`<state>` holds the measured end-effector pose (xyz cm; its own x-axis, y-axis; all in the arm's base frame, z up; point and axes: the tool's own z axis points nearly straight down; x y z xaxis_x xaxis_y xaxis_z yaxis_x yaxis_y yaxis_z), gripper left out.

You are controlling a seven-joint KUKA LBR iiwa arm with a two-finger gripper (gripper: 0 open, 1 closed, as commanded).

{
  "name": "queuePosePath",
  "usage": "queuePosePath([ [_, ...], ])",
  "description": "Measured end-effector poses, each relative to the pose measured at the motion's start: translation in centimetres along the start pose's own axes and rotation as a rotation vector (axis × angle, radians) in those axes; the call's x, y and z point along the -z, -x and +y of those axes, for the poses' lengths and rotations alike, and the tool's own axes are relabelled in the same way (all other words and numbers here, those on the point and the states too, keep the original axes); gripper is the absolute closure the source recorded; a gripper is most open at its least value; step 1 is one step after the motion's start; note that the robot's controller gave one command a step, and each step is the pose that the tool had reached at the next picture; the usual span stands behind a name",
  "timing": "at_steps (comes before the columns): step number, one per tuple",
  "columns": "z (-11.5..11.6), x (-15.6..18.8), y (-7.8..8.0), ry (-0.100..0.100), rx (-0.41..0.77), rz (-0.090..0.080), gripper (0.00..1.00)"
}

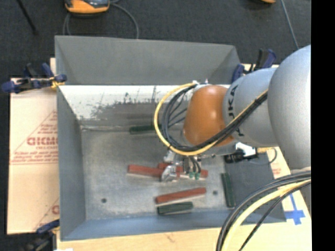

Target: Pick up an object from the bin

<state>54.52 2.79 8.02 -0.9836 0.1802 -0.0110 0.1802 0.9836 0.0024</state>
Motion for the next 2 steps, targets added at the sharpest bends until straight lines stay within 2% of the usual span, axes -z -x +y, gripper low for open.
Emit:
queuePosePath([
  [1, 0.0, 0.0, 0.0, 0.0, 0.0, 0.0, 1.0],
  [2, -0.7, 16.3, 0.4, 0.0, -0.001, 0.0, 1.0],
])
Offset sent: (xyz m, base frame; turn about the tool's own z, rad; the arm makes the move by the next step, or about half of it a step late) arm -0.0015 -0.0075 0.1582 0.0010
